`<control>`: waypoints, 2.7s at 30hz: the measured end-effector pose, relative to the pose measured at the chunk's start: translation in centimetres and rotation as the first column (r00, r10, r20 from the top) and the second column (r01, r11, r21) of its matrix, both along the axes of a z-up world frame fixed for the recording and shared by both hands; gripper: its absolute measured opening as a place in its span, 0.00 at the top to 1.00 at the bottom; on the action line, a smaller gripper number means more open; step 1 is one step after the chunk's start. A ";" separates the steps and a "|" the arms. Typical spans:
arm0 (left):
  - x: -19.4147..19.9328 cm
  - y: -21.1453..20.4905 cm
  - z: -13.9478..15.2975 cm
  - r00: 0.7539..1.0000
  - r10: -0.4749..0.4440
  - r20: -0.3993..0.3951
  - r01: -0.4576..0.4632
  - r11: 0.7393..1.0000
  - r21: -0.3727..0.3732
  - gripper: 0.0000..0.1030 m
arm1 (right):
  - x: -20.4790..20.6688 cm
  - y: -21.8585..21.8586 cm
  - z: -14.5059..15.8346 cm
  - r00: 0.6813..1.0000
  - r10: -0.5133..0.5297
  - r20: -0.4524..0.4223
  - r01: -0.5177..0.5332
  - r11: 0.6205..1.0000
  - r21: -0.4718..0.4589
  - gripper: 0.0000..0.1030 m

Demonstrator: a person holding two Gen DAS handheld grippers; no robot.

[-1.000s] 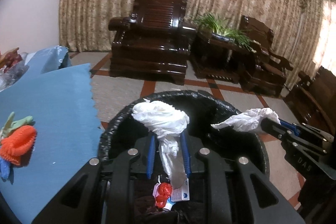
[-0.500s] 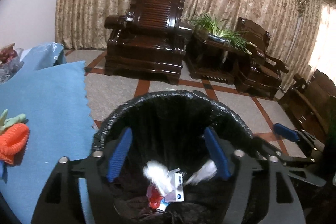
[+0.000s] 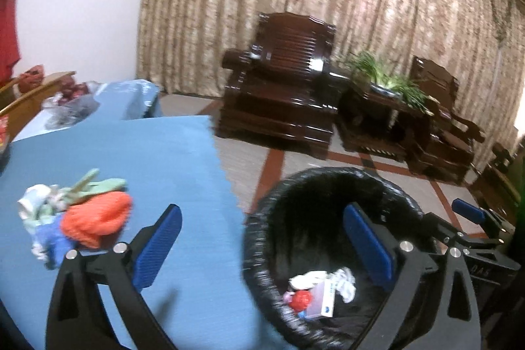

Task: Collect trash
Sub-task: 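Move both tools back over the remaining trash on the table, then grasp the white-wrapped green rubber glove with the left gripper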

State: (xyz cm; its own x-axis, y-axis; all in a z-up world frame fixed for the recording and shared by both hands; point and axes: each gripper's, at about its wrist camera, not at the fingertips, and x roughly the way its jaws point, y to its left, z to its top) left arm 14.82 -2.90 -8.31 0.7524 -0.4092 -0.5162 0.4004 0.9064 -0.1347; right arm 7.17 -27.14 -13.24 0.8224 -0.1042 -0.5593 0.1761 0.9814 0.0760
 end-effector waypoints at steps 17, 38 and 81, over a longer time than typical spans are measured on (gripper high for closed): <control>-0.4 16.5 -0.5 0.944 0.331 0.017 -0.331 0.943 0.030 0.06 | 5.8 12.0 1.3 0.972 0.236 0.017 -0.236 0.972 -0.011 0.06; 0.1 26.4 -5.4 0.854 0.517 -0.059 -0.512 0.855 0.078 0.12 | 12.4 23.4 -2.3 0.917 0.397 -0.048 -0.398 0.917 -0.015 0.06; 7.7 26.6 -12.4 0.857 0.448 -0.256 -0.451 0.891 0.050 0.55 | 15.1 26.0 -6.2 0.887 0.447 -0.119 -0.451 0.893 -0.008 0.06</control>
State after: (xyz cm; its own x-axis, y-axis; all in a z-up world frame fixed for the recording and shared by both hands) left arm 22.56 23.72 -20.69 0.6996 -0.0655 -0.7115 -0.0992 0.9772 -0.1875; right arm 22.25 -1.10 -19.40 0.7187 0.2404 -0.6524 -0.2782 0.9594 0.0470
